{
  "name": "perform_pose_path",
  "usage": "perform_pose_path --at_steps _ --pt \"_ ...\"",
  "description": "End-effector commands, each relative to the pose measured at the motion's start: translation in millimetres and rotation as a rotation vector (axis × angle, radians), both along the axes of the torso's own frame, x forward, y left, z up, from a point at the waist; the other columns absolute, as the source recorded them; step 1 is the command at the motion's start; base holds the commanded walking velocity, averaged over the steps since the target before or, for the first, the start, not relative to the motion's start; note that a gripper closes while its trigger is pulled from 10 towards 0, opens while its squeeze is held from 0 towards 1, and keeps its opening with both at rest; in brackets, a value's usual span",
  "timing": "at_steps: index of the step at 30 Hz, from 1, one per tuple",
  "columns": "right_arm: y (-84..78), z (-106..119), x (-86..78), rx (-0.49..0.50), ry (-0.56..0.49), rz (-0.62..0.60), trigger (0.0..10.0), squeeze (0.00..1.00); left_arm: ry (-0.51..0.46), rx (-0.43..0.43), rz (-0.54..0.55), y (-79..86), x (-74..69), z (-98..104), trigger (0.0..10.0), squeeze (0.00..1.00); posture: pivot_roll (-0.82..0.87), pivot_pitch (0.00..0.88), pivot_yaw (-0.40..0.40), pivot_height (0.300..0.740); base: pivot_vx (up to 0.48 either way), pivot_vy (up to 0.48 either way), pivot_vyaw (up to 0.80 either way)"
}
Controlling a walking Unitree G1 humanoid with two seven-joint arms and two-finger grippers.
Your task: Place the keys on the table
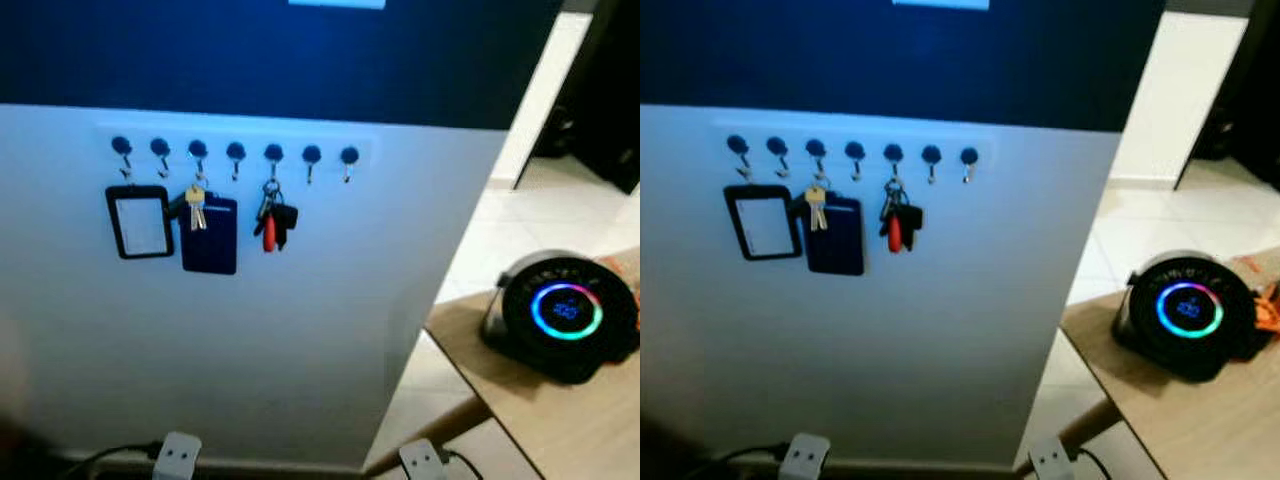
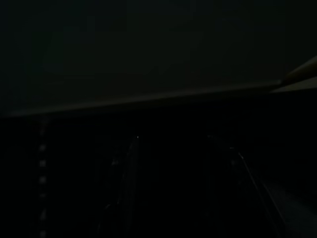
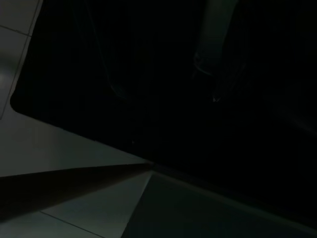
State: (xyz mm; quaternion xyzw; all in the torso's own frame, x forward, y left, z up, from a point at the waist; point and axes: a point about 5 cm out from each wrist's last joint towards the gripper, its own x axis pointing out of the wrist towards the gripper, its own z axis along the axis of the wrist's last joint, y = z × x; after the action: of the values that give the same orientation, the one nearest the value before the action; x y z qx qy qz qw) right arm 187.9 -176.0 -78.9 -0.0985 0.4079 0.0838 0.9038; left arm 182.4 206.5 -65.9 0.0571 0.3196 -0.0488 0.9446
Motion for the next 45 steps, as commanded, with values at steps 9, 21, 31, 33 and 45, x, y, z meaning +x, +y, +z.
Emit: perform_pose_path --at_steps 9,21,31,33,45 --pt "-0.4 -4.9 -8.9 0.025 0.039 -0.043 10.0 0.0 0.022 -0.005 0.004 0.3 -1.1 -1.5 10.0 0.0 0.12 0.057 -0.055 0.74 0.0 0.0 0.0" --pt "1.0 -4.8 -8.7 0.034 0.035 -0.045 10.0 0.0 0.029 -0.024 0.02 -0.1 -1.9 -2.3 10.0 0.0 0.13 0.058 -0.056 0.74 0.0 0.127 0.0" --pt "1.8 -4.2 -7.4 0.036 0.031 -0.042 10.0 0.0 0.026 -0.024 0.02 -0.4 -2.0 -2.1 10.0 0.0 0.13 0.06 -0.058 0.74 0.0 0.391 0.0" --pt "1.6 -4.2 -7.4 0.035 0.031 -0.042 10.0 0.0 0.016 -0.024 0.014 -0.7 -1.3 -1.2 10.0 0.0 0.12 0.06 -0.058 0.74 0.0 0.176 0.0" --pt "0.9 -4.3 -7.8 0.034 0.03 -0.044 10.0 0.0 -0.01 -0.002 -0.06 -3.5 -0.4 1.2 10.0 0.0 0.13 0.061 -0.055 0.74 0.0 -0.076 0.0"
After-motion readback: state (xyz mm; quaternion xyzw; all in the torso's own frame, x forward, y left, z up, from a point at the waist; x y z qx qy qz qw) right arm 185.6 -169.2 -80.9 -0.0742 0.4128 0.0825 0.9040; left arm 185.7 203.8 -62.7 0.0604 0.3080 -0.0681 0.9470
